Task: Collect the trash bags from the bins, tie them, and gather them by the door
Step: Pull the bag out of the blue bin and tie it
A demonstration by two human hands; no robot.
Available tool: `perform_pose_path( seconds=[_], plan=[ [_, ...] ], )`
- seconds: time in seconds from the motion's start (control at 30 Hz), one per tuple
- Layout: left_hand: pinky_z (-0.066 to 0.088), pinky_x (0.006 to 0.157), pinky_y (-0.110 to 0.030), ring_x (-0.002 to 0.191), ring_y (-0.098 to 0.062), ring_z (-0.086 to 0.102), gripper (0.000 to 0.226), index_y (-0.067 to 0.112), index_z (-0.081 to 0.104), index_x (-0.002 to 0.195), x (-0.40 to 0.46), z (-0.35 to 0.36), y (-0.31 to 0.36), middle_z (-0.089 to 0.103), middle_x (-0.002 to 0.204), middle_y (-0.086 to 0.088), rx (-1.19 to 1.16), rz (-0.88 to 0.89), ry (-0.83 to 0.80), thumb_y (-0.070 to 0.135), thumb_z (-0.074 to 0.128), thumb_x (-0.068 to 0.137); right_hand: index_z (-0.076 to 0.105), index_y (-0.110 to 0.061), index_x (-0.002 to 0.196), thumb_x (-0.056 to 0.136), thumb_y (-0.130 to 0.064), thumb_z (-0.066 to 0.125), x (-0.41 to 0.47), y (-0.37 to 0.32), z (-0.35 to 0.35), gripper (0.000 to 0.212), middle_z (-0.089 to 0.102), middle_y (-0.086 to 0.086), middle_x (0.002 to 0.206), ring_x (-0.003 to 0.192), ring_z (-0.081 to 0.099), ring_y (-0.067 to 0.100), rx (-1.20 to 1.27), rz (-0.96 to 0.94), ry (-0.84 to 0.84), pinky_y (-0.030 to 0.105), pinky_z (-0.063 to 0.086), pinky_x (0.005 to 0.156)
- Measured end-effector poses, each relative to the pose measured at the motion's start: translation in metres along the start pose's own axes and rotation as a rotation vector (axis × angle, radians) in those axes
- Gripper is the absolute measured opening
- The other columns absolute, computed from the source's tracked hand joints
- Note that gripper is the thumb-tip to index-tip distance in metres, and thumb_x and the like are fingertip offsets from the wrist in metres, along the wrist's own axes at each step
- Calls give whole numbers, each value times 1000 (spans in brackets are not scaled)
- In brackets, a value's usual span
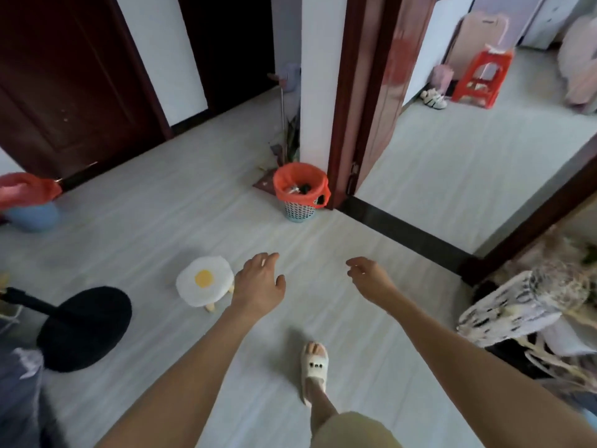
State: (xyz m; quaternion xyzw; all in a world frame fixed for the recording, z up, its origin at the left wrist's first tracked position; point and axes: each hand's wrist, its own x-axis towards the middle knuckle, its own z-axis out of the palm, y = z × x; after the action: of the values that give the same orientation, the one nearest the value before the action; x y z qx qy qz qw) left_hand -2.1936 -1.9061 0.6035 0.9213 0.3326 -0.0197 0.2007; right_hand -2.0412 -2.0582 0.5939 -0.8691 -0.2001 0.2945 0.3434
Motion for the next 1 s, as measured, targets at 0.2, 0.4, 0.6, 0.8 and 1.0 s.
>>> perform_pose_path(
  seconds=[0.2,0.4,0.6,0.8,1.0],
  plan=[
    [32,108,-37,135,-22,33,49,17,33,141,190,-35,14,34,147,-4,-29,-36,-33,27,43,93,58,-5,115,90,-1,40,195,-54,-32,31,57,15,107,88,51,22,109,46,-12,31,46,75],
    [33,106,-36,133,-21,37,47,16,35,139,342,-88,-6,37,145,-3,-28,-44,-27,24,43,94,57,1,117,91,0,35,349,-136,-48,34,61,24,112,88,51,24,124,69,-18,40,46,91],
    [33,106,-39,132,-25,37,47,14,34,140,489,-115,-33,36,145,-7,-19,-24,-82,23,42,94,58,8,109,88,8,37,466,-178,-47,30,54,16,95,90,53,32,183,88,38,32,41,77],
    [33,107,-36,131,-24,39,45,12,39,137,641,-130,-58,42,142,-7,-66,114,-138,22,45,93,60,7,111,89,5,39,572,-219,-39,31,61,26,115,107,58,39,198,202,149,35,44,84],
    [35,104,-33,128,-25,43,43,11,42,135,758,-139,-70,47,138,-10,-30,178,-228,19,45,93,59,10,110,86,9,38,649,-247,-38,32,62,29,112,101,60,39,268,307,242,42,46,87]
  ],
)
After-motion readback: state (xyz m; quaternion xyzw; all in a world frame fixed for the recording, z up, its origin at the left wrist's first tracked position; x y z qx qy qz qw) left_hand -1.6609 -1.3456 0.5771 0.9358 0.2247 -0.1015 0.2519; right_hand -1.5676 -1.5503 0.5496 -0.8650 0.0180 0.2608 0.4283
